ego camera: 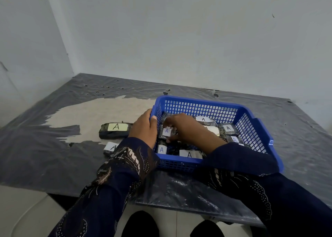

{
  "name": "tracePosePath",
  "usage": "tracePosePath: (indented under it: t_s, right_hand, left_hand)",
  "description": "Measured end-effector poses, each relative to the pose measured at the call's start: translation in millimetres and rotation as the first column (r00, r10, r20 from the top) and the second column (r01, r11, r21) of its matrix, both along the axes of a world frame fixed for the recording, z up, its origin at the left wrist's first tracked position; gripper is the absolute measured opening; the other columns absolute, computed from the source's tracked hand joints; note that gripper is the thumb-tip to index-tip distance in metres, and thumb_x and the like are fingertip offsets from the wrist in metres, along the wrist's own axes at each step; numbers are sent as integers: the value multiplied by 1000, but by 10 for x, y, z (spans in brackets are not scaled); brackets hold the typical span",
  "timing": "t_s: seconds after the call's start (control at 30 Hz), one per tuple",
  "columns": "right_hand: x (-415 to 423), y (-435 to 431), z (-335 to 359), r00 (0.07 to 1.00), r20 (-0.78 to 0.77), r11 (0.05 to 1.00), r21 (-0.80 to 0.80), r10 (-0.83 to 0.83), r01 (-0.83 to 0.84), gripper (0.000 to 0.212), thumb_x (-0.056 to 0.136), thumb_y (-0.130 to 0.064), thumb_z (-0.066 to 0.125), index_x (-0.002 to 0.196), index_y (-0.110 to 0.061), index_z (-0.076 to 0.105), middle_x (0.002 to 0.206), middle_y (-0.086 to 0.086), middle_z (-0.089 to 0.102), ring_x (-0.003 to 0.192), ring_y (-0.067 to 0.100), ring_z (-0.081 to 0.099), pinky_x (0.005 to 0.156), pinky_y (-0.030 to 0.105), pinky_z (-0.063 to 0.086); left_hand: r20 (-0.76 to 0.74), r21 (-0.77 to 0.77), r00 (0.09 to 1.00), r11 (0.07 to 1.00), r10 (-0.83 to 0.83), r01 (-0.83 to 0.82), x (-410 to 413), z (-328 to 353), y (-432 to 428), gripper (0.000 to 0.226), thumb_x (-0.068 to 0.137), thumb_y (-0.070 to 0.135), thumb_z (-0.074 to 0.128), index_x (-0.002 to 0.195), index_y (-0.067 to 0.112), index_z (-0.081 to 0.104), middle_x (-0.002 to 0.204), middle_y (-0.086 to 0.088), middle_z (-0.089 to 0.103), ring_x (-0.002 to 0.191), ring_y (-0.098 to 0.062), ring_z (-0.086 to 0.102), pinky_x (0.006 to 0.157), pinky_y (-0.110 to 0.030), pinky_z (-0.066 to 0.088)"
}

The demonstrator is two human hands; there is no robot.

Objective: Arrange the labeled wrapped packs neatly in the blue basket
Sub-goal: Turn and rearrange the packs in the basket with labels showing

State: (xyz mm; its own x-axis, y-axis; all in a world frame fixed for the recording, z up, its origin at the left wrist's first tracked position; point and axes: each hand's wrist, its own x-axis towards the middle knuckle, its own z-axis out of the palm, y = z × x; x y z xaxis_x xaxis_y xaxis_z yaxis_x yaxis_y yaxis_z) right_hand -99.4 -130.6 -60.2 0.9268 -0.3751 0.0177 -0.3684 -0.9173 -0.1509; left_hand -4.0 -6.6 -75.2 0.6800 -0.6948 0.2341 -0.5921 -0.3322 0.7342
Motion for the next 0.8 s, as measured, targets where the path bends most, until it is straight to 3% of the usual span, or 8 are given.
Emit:
tracePosePath:
  t_s: [0.3,0.43,0.8]
  right_hand:
    - [-45,-63,29,999,38,993,115,-39,35,38,87,-22,75,123,-17,67,121,2,71,105,17,67,96,36,55]
    - [-33,-46,23,999,26,993,108,-42,39,38,87,-22,76,123,-17,66,121,1,70,104,17,66,92,32,53]
    - [8,-1,31,997,-75,1000,23,-5,7,44,87,-27,75,128,-18,65,132,3,62,115,20,61,97,34,49]
  left_hand:
    - [17,4,1000,1000,1,-1,19,-25,-11,41,104,28,30,141,17,42,124,-6,61,106,-22,59,85,-30,44]
    - [29,-4,1000,1000,-3,3,21,-29,-11,39,104,28,30,138,17,45,118,-5,63,96,-18,58,79,-29,43]
    - [40,-7,999,1000,2,-1,14,-22,-11,39,104,27,30,139,17,43,119,-6,63,100,-20,59,79,-27,42]
